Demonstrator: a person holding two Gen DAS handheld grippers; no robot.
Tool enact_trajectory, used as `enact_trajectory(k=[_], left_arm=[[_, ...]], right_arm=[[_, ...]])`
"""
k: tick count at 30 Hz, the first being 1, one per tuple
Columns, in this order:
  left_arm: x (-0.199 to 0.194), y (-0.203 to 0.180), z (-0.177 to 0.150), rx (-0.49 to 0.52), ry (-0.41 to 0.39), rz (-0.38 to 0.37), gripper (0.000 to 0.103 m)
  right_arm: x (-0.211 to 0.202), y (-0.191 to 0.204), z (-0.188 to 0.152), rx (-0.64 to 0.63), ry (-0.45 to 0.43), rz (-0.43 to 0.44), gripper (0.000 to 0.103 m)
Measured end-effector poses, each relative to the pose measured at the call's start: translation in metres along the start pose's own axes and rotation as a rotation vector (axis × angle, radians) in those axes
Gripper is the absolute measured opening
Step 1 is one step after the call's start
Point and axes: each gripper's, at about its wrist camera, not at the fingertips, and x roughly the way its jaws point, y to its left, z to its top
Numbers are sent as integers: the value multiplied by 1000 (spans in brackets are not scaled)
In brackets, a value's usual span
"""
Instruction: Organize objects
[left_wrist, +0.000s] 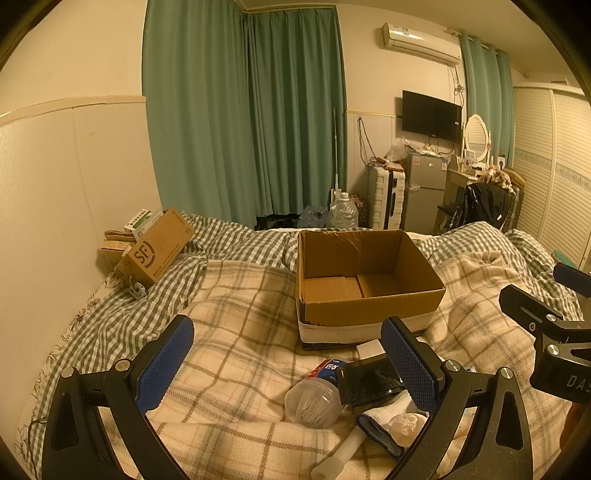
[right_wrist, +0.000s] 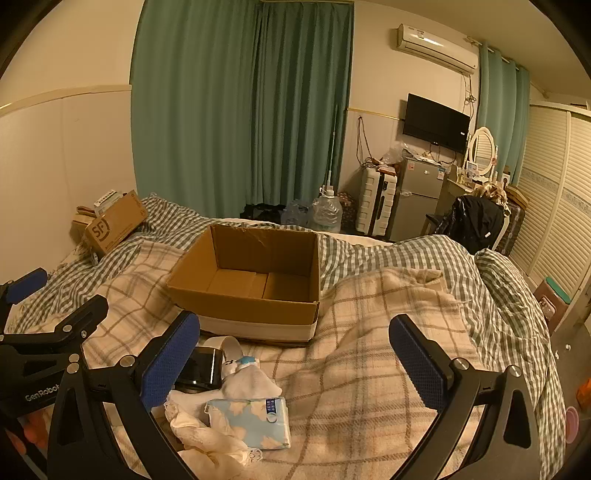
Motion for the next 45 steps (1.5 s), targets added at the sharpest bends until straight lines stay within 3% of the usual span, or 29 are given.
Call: enact_trajectory(k=[21, 37, 45], left_arm=[[-1, 2, 5, 6, -3, -4, 103], [-28, 4, 4, 6, -19, -13, 103], [-28, 16, -16, 19, 27, -4, 103]], right_arm=[[-6, 5, 1, -8, -14, 3, 103], [-44, 6, -3, 3, -39, 11, 103], [-45, 19, -21, -48, 39, 34, 103]])
